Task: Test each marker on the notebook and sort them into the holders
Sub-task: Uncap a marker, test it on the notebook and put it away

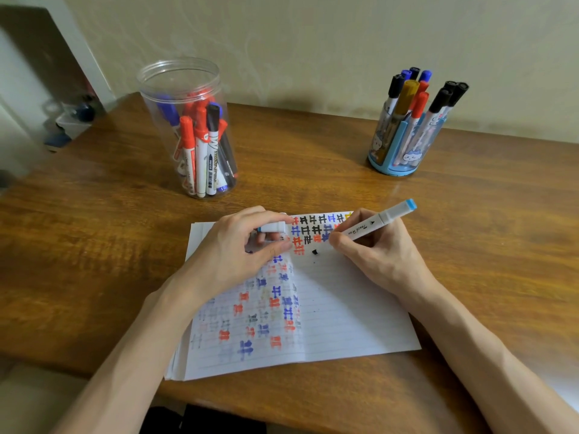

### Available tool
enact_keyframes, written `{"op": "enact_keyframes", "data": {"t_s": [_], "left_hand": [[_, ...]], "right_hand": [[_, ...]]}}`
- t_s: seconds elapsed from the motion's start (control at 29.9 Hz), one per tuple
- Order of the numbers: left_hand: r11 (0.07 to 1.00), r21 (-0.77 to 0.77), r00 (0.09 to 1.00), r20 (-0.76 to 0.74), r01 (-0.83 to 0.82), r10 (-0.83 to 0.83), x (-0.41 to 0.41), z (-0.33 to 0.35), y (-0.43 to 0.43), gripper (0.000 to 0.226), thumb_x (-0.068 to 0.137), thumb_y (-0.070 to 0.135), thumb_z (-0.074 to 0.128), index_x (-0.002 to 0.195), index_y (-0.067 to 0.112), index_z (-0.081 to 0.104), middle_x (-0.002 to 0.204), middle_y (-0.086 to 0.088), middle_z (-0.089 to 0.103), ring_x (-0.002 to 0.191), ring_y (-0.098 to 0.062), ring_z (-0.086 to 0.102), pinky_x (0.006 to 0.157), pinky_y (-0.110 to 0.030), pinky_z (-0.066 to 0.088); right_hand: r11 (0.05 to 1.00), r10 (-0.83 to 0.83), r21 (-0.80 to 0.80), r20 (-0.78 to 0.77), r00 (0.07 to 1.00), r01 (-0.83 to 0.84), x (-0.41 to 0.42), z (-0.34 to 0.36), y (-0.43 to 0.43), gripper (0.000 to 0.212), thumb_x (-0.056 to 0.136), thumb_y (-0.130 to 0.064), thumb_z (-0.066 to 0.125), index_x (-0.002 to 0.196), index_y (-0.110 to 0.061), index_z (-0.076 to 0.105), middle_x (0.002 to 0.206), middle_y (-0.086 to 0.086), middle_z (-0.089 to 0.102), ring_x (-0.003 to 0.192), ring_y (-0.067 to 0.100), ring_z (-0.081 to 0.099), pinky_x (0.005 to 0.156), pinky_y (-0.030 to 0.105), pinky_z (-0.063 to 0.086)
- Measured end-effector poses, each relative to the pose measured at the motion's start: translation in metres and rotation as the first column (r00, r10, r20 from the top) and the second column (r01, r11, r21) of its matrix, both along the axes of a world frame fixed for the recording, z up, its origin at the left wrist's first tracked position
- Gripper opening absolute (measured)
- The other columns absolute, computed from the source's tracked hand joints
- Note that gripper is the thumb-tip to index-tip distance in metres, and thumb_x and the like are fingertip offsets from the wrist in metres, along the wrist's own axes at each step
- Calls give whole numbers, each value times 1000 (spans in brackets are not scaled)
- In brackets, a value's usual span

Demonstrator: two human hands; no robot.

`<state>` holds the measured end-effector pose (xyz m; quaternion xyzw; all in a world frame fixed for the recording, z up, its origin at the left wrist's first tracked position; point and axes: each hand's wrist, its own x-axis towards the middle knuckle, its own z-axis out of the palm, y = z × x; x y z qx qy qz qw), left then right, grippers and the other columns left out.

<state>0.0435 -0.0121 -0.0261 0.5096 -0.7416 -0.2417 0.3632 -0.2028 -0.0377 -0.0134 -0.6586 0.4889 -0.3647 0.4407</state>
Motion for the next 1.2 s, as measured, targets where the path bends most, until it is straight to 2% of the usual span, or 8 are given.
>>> {"op": "enact_keyframes", "data": {"t_s": [0.13,0.27,0.4,0.64,0.77,0.87,1.0,1.2], "left_hand": [[1000,-18,1000,-7,1,-1,2,2,0,39,100,24,62,139,27,63,102,7,64,96,-20,64,73,-39,54],[1000,-5,992,-124,-27,27,-1,10,2,42,89,23,75,131,23,68,114,14,73,113,1,66,83,-16,56],[999,13,990,-136,-37,39,-1,10,2,26,85,23,80,109,17,72,110,12,75,105,0,70,75,-15,56],[1000,-22,991,-133,-16,13,-2,10,2,25,88,20,78,113,18,73,110,10,75,102,-11,72,79,-22,59],[998,-40,986,-160,-47,40,-1,11,2,22,90,20,76,112,18,72,108,11,75,104,-11,71,79,-23,59],[998,-41,983,-175,-52,44,-1,11,3,22,89,24,76,110,19,73,107,14,76,104,-13,72,77,-32,62],[995,-74,984,-168,-68,55,1,9,4,28,87,34,73,113,23,77,109,15,76,103,-18,72,75,-46,61],[971,-225,995,-78,-77,60,1,5,4,34,85,26,73,119,24,71,101,11,76,82,-21,71,63,-46,58]], "right_hand": [[999,-14,44,136,991,8,-3,3,-2,13,94,-13,77,93,-1,72,75,-3,76,64,2,67,56,15,48],[999,-9,42,255,967,-1,-3,7,0,24,92,-23,79,105,-5,68,84,7,78,66,15,64,59,24,54],[998,45,33,320,946,-59,1,9,2,29,90,-21,79,105,1,68,77,7,74,60,17,61,57,34,49],[983,120,94,307,944,-156,3,9,8,23,93,-17,78,113,-8,73,99,14,79,75,27,74,61,34,53],[954,94,223,412,906,-201,0,14,5,28,97,-25,73,119,-8,77,105,17,79,77,28,71,63,31,53],[969,58,201,370,927,-141,-5,17,2,27,87,-29,78,106,-10,83,94,17,77,72,23,63,61,30,53],[973,110,165,276,955,-160,-11,18,2,21,86,-24,81,98,-6,83,93,17,79,66,27,70,62,29,61],[984,177,6,106,978,-179,-8,10,2,12,94,-23,76,94,-12,81,80,9,77,57,17,59,52,25,47]]}}
